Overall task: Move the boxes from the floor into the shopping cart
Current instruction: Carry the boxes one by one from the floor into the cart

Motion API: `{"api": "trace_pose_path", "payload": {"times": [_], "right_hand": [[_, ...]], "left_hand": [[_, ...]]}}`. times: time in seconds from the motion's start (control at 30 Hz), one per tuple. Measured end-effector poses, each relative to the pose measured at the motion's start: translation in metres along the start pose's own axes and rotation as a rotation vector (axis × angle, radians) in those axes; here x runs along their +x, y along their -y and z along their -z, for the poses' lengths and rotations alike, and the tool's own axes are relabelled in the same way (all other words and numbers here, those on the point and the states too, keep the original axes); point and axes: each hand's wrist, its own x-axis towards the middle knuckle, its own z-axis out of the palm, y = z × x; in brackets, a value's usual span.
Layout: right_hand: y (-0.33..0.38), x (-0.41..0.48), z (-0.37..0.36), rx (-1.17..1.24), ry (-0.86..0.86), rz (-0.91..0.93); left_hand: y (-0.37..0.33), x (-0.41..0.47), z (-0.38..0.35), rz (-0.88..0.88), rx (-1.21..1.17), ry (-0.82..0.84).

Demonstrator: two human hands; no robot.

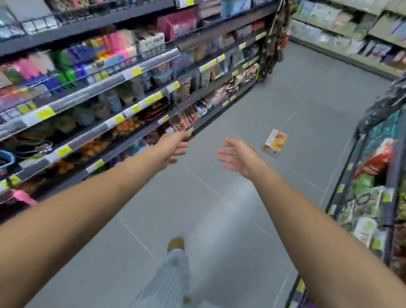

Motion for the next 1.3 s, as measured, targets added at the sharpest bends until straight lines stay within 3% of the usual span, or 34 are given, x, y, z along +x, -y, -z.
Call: {"api": "trace_pose_path", "payload": {"times": [0.4,0.7,1.0,1.3], "right_hand": [[0.089,0.153,0.2,0.048,-0.337,-0.045],[0.158,0.263,0.313,0.152,-0.432,-0.084],[0.197,0.401,0.444,0.205,-0.445,-0.137],[0.234,0.542,0.588,0.221,-0.44,-0.273]], "left_hand": [[-0.142,0.194,-0.214,-0.02,0.157,0.36],[-0.248,0.32,-0.345,-0.022,0.304,0.51],[-0.303,0.458,-0.476,0.088,0.343,0.524],[-0.356,0.59,-0.593,0.194,0.326,0.415]]}}
